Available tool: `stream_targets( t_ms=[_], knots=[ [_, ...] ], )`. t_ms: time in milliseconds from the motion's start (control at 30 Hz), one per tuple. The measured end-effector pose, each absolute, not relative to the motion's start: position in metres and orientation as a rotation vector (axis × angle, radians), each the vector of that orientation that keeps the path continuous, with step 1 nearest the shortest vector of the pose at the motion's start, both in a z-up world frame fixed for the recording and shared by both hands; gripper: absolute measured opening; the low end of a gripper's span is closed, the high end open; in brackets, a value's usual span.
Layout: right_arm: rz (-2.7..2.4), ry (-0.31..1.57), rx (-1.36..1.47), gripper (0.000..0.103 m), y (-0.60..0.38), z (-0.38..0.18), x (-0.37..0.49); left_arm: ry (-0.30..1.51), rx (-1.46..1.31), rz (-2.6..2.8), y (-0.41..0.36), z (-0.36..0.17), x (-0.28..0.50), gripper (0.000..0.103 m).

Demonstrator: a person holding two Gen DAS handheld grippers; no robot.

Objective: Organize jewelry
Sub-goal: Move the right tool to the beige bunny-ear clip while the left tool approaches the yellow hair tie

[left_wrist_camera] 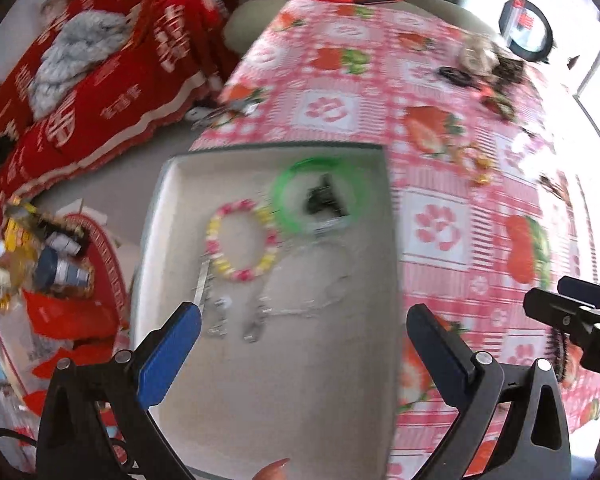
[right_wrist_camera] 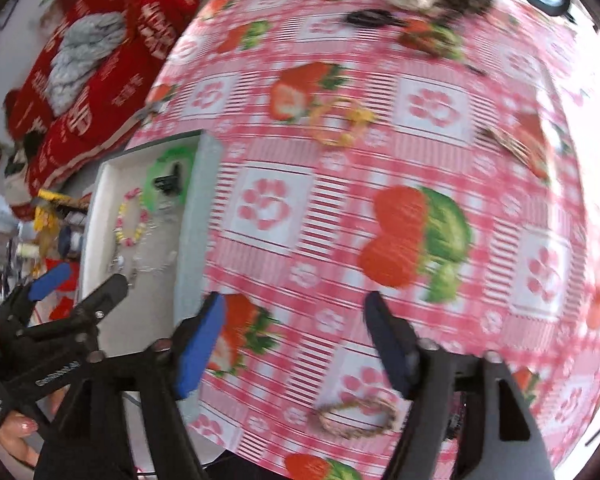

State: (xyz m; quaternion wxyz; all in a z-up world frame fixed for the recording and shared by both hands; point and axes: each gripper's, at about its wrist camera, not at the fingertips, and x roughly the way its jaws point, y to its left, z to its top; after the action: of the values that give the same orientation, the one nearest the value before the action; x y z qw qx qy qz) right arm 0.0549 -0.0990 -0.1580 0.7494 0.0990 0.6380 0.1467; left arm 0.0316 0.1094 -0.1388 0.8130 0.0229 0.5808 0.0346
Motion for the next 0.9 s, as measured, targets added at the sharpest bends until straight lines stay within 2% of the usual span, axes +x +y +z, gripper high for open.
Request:
stream_targets(
  t_ms=[567,900],
  knots=[
    [0.112,1.384,0.261,0.084,-0.203,-0.171,0.04,1.25,0.101,-0.08,0.016,-0.135,0.057,0.103],
    [0.11,1.352,0.179,0.084,-0.231,-0.171,0.077,1.284,0.073,-0.098,-0.016,-0.147,0.099,0.103]
  ],
)
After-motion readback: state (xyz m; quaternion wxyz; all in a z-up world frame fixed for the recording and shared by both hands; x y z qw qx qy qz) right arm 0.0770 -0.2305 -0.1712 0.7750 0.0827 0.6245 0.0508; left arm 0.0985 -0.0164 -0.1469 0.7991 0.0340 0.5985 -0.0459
